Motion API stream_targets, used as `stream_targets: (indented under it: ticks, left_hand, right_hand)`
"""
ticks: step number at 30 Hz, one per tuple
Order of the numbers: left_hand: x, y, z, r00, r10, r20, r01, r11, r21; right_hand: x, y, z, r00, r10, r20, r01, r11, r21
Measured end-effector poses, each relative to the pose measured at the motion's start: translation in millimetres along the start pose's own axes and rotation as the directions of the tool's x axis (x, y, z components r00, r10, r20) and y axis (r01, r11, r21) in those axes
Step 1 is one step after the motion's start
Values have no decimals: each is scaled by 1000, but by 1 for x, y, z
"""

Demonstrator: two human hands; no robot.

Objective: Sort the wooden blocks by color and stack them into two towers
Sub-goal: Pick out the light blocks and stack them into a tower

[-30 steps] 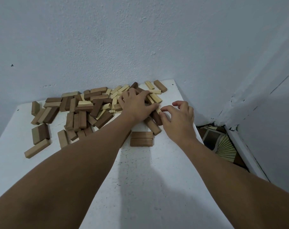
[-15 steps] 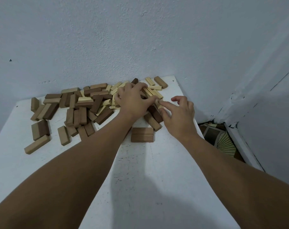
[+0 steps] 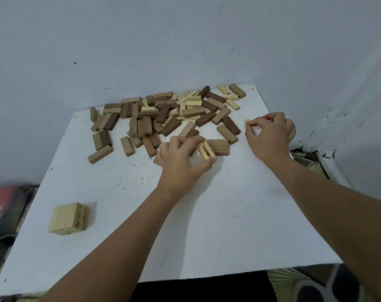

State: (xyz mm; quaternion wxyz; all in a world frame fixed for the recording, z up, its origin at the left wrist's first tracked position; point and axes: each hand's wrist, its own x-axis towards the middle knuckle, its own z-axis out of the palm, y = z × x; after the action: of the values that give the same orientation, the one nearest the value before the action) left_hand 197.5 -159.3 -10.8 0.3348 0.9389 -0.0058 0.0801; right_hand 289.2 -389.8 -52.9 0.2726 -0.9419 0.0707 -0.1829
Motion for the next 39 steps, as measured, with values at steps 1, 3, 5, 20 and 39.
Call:
stream_targets:
  ticks: [1, 3, 5, 20, 39]
  left_hand:
    - [-11, -6, -1, 1000, 9, 9, -9, 1000, -6]
    - [-34, -16, -5, 999, 16, 46, -15, 999, -31]
    - [-57, -23, -7, 996, -7, 92, 10, 999, -34]
    - [-114, -35, -11, 999, 44, -17, -41, 983, 181]
    - [-108, -53, 0, 953, 19, -302, 70, 957, 283]
  right_hand:
    - [-10, 1, -6, 1000, 12, -5, -12, 1000, -3]
    - [-34, 2, -18, 1000, 23, -10, -23, 1000, -8]
    - [-63, 2, -31, 1000, 9, 0, -9, 1000, -13]
    - [-159, -54, -36, 903, -274, 331, 195, 948, 252]
    - [-166, -53, -37, 830, -381, 407, 343, 924, 166]
